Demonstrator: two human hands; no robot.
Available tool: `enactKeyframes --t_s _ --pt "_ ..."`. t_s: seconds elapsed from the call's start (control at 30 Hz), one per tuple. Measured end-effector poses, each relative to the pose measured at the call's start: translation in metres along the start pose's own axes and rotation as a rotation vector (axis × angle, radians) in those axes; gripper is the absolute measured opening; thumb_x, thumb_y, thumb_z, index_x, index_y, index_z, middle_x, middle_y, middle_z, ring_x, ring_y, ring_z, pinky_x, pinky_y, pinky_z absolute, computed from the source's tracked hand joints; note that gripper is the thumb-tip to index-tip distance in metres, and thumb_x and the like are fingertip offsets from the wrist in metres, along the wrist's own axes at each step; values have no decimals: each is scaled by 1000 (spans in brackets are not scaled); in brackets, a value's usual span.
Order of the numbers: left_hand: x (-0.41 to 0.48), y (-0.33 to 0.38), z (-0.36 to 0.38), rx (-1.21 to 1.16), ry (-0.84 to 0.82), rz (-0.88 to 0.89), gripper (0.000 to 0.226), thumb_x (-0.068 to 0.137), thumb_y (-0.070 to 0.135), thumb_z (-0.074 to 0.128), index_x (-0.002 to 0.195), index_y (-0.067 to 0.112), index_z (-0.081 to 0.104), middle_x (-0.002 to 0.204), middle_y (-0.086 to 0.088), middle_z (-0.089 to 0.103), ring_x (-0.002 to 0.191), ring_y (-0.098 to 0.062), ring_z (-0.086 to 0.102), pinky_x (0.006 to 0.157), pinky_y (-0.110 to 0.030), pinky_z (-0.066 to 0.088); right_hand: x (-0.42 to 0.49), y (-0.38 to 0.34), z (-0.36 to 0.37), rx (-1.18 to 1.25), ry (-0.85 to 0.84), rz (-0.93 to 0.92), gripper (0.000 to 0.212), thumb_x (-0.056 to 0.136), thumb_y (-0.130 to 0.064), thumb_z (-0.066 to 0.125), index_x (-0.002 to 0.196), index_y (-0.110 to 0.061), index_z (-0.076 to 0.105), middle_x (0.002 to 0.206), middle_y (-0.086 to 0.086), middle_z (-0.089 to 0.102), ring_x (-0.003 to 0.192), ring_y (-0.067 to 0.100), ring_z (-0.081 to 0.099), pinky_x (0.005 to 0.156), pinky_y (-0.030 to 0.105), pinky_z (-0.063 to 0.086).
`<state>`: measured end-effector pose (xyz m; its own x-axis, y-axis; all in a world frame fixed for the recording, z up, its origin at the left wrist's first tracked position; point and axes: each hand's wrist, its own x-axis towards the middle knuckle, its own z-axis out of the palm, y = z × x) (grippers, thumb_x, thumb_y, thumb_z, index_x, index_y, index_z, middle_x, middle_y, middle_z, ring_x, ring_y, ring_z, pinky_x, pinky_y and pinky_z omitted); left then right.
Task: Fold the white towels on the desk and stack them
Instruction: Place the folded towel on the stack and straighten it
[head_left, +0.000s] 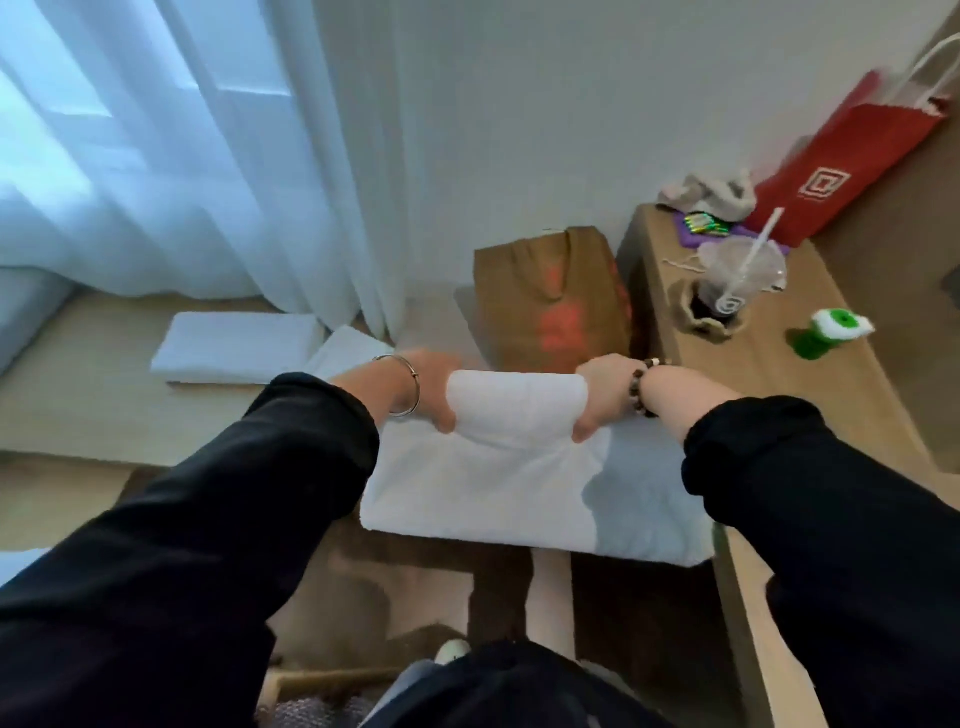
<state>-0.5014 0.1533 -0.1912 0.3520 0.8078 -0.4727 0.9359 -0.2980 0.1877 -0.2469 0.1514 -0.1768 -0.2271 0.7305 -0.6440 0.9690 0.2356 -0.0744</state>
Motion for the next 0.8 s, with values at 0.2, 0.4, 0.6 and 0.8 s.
enactKeyframes --t_s 0.2,0.4,0.6,0.8 --pt "-41 -140 15 -153 53 -261 56 52 45 80 98 30 52 83 9 54 75 -18 52 62 -26 37 99 -124 -48 -52 -52 -223 44 48 -57 79 75 -27 64 79 -8 64 72 13 61 62 26 49" --pt "-47 -229 44 -344 -11 -464 56 54 50 78 96 31 47 105 3 62 87 -19 55 72 -27 43 188 -212 -71 -217 -126 -350 44 48 -56 79 69 -28 54 74 -10 58 65 11 55 56 19 38" --pt "-13 -287 47 -433 -62 -608 62 59 47 78 111 26 51 115 -2 61 105 -25 58 85 -36 50 282 -261 -107 -354 -239 -449 61 55 -56 79 100 -21 57 94 -3 60 83 16 58 67 26 48" --pt "8 -343 27 -461 -71 -680 65 59 45 76 116 28 49 115 0 60 105 -24 58 85 -37 51 348 -308 -141 -399 -251 -500 63 55 -55 80 106 -22 61 101 -2 64 89 17 61 80 30 52"
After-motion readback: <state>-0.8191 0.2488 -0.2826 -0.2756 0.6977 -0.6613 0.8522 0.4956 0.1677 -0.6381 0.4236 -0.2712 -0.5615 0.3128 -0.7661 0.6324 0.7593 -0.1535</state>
